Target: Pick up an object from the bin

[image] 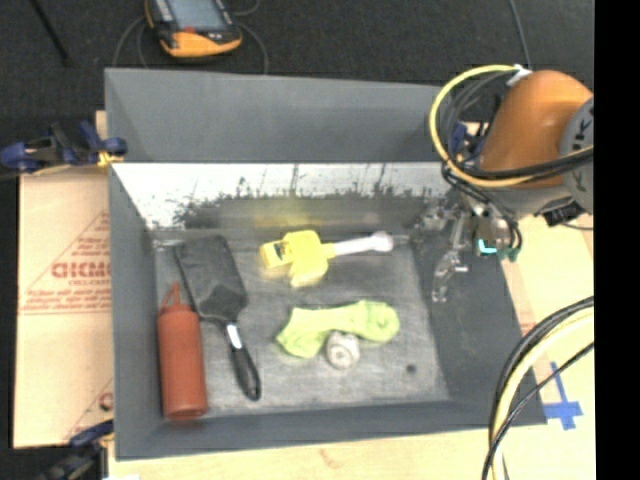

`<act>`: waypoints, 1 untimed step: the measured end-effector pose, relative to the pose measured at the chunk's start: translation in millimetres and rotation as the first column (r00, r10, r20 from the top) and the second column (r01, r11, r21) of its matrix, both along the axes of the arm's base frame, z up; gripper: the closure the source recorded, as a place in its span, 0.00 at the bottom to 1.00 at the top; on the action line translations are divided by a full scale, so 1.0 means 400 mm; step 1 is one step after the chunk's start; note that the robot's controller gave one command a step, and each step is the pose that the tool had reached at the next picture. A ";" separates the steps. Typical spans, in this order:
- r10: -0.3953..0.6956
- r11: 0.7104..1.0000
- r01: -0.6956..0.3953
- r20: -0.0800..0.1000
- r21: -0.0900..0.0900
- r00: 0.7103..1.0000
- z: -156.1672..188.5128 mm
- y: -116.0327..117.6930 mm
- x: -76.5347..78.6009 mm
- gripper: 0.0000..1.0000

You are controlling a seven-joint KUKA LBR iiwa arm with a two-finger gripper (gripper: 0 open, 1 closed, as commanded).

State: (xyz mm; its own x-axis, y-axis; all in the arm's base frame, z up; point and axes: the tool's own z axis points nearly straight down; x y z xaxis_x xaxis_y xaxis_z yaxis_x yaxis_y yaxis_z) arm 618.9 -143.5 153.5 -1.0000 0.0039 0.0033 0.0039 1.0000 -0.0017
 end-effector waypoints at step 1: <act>0.003 1.000 -0.003 0.008 -0.002 1.000 0.012 0.001 0.005 0.00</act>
Offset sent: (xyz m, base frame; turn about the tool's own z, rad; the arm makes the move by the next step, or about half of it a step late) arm 0.0354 0.0683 -0.0835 -0.2838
